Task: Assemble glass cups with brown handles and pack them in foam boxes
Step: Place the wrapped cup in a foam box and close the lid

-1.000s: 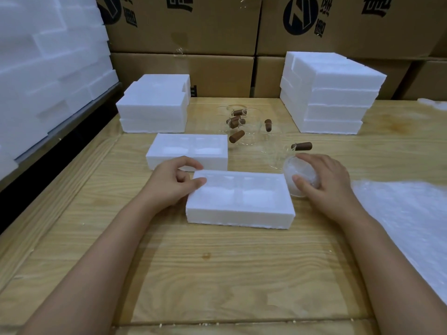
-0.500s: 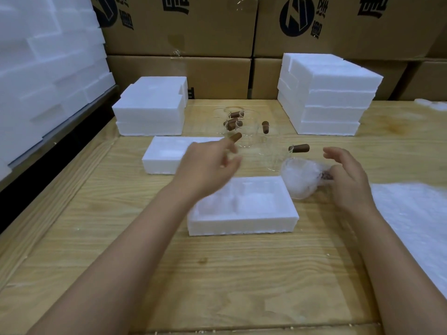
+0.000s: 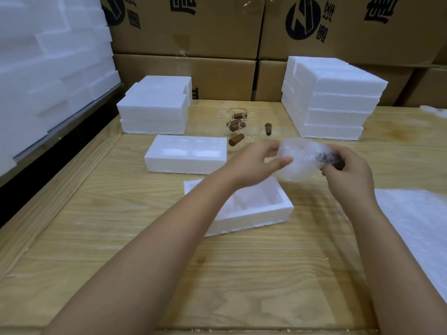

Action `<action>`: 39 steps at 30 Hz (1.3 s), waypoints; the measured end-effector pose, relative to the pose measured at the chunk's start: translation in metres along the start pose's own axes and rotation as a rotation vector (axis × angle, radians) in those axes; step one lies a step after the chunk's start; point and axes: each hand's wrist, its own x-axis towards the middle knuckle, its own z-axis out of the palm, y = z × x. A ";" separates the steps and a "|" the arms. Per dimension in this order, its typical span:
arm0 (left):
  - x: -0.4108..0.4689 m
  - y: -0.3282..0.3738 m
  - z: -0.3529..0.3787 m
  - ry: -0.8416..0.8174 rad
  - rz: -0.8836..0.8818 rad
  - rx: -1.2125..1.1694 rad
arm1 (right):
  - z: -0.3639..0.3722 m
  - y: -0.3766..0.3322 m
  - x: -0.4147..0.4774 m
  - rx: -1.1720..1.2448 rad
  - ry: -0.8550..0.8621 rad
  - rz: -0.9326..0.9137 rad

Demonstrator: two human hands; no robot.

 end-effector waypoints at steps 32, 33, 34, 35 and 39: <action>-0.054 -0.044 -0.042 0.411 -0.038 -0.443 | 0.054 -0.035 -0.025 0.541 -0.417 0.070; -0.054 -0.042 -0.043 0.407 -0.031 -0.444 | 0.053 -0.036 -0.026 0.536 -0.412 0.052; -0.055 -0.041 -0.045 0.399 -0.011 -0.455 | 0.053 -0.037 -0.027 0.537 -0.407 0.026; -0.056 -0.039 -0.047 0.389 0.006 -0.468 | 0.052 -0.038 -0.027 0.547 -0.400 -0.006; -0.062 -0.040 -0.057 0.318 0.020 -0.496 | 0.051 -0.037 -0.026 0.601 -0.379 -0.092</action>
